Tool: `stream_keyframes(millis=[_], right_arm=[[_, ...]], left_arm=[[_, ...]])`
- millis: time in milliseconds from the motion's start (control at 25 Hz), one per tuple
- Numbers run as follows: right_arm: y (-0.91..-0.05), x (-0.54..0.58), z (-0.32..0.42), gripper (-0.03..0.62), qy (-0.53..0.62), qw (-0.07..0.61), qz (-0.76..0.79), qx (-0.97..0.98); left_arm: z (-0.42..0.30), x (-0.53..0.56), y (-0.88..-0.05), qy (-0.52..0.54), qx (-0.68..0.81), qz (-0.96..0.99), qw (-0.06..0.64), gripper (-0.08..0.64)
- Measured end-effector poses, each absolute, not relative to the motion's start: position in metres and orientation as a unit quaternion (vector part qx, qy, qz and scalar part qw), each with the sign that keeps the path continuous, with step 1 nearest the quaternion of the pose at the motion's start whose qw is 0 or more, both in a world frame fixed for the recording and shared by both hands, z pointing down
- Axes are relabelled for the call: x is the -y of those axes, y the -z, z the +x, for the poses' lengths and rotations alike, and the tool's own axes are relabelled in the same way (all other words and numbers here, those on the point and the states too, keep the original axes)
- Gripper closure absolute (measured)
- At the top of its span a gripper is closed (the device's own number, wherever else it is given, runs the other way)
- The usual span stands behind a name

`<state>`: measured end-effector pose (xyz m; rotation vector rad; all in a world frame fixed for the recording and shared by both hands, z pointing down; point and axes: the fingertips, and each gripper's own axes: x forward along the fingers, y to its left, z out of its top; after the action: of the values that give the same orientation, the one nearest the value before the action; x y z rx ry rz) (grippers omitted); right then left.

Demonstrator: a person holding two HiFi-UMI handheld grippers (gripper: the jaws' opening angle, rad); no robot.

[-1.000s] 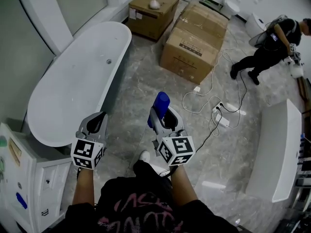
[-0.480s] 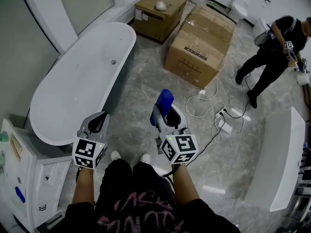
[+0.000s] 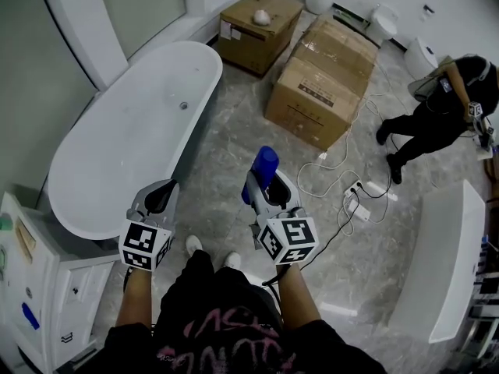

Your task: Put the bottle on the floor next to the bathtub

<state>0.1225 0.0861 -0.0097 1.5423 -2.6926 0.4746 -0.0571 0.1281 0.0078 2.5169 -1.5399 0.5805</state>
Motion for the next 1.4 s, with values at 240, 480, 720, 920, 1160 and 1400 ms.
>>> stream_keyframes(millis=[240, 480, 720, 920, 1160, 1400], right_arm=[[0.013, -0.07, 0.095, 0.41, -0.147, 0.009, 0.494, 0.857], [0.015, -0.056, 0.066, 0.41, -0.143, 0.012, 0.504, 0.852], [0.021, -0.047, 0.049, 0.41, -0.137, 0.011, 0.517, 0.845], [0.022, -0.044, 0.037, 0.41, -0.133, 0.008, 0.527, 0.84], [0.021, -0.034, 0.035, 0.41, -0.134, 0.004, 0.532, 0.836], [0.014, -0.013, 0.039, 0.41, -0.14, 0.001, 0.527, 0.838]], left_arm=[[-0.086, -0.111, -0.009, -0.184, 0.513, 0.835, 0.074, 0.56], [-0.117, -0.092, -0.007, -0.171, 0.51, 0.839, 0.074, 0.56], [-0.135, -0.076, -0.002, -0.159, 0.503, 0.846, 0.073, 0.56], [-0.146, -0.069, -0.001, -0.153, 0.495, 0.852, 0.07, 0.56], [-0.145, -0.056, 0.003, -0.149, 0.489, 0.857, 0.067, 0.56], [-0.142, -0.035, 0.0, -0.15, 0.497, 0.852, 0.068, 0.56]])
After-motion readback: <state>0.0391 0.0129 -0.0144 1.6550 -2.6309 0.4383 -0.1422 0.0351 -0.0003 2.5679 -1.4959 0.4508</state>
